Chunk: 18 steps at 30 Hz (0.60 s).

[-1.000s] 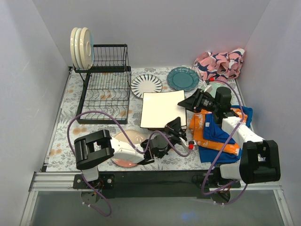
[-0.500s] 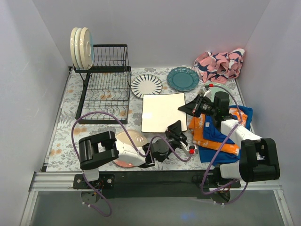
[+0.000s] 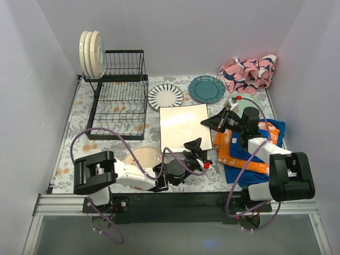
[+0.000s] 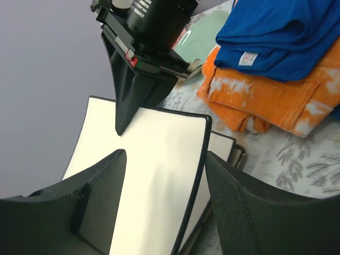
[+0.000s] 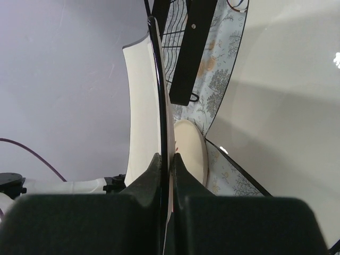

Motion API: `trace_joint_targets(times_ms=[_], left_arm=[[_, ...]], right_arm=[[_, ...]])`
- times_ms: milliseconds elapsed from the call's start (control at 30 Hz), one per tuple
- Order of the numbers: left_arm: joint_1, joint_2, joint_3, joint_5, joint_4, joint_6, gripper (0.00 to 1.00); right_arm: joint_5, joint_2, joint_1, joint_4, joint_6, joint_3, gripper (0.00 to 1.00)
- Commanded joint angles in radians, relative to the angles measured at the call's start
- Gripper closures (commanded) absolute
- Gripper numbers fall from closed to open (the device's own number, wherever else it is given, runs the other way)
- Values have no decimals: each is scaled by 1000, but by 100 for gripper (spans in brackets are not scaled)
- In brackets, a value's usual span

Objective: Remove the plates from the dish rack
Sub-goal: Place the plate at the center of the board.

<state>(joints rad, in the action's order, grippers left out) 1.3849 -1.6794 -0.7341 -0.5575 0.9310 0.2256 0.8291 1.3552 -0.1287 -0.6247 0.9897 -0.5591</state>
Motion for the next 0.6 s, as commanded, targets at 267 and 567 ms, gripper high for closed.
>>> trace_joint_targets(times_ms=[267, 567], left_arm=[[-72, 395, -28, 360, -498, -797, 32], [-320, 705, 81, 388, -547, -1134, 27]], right_arm=[[73, 47, 86, -181, 27, -50, 99], [58, 133, 116, -210, -16, -53, 99]])
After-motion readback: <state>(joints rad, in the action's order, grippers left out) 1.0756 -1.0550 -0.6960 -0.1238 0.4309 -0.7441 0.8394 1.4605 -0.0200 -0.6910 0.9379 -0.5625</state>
